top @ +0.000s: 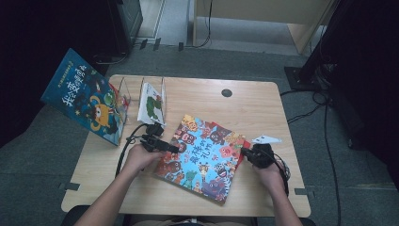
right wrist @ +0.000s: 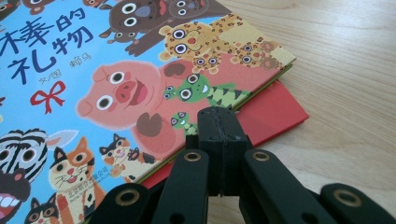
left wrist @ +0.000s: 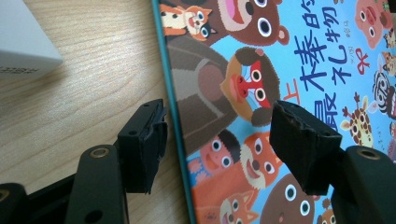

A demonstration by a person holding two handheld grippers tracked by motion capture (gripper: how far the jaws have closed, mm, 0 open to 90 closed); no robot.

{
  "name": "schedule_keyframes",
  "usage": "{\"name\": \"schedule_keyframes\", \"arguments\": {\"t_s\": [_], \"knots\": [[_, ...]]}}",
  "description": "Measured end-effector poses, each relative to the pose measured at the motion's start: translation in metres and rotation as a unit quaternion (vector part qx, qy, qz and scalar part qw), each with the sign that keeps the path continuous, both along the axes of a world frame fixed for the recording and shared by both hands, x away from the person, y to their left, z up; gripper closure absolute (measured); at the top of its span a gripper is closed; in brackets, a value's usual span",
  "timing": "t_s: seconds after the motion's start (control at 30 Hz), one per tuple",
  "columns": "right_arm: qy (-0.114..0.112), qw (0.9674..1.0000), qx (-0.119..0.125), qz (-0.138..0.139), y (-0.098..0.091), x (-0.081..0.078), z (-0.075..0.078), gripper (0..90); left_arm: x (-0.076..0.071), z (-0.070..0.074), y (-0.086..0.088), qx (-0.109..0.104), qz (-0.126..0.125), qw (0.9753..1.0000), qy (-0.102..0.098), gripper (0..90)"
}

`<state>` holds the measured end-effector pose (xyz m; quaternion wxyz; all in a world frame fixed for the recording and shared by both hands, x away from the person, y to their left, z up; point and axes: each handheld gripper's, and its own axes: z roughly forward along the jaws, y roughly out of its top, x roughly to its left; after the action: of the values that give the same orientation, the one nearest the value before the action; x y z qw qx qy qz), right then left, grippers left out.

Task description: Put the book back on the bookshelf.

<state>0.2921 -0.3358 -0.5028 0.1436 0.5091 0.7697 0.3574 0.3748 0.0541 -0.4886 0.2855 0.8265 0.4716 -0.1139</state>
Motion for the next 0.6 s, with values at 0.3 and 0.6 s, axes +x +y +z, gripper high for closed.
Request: {"name": "schedule_keyframes", "arguments": {"t_s": [0.3, 0.6], "knots": [[0.006, 0.9998, 0.005, 0.017, 0.0051, -0.0036, 0.0004, 90.0, -0.0007, 0.0008, -0.0022, 0.006, 0.005, 1.0000, 0.000, 35.3], [0.000, 0.9999, 0.008, 0.012, 0.0091, -0.0031, -0.0007, 90.0, -0.0006, 0.0025, -0.0042, 0.028, 0.029, 0.9991, -0.006, 41.7]]}}
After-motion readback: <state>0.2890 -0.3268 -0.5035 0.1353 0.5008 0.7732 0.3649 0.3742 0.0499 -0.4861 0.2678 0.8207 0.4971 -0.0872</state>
